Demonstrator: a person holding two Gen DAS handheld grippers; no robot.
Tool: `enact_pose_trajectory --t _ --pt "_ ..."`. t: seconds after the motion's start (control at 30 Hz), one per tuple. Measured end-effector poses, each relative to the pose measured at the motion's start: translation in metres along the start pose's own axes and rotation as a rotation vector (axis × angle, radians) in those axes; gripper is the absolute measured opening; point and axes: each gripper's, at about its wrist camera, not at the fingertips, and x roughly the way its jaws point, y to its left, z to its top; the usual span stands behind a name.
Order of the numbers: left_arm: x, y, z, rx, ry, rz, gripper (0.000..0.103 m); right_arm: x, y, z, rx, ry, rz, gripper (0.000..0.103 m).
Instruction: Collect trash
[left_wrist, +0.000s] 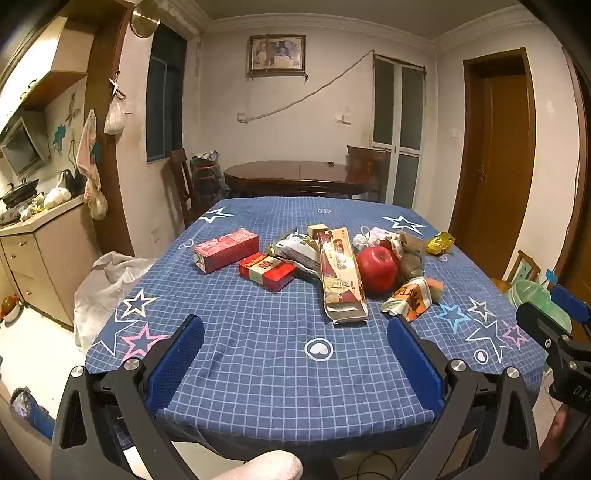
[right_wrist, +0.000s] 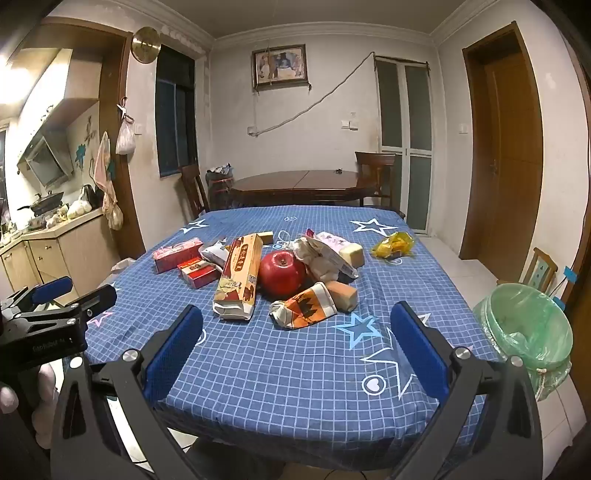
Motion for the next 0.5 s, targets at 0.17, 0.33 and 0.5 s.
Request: enact_pose_trajectory --t 0.17,0.33,0.5 --pt "-0.0040 0.0037 0.0013 -0.007 -0.006 0.004 0.099 0.0011 0.0000 0.0001 -0.003 0.007 -0.002 0.098" --pt "0.0013 -0.0016 0.0021 0.004 0.009 -0.003 0.099 0.0015 0.0009 -0.0002 -0.005 0.008 -0.002 0.098" --pt "0.0028 -0.0016 0.0035 0.005 0.012 -0.008 0.099 0.0020 0.0016 -0.0005 -0.005 0.009 -0.002 0.098"
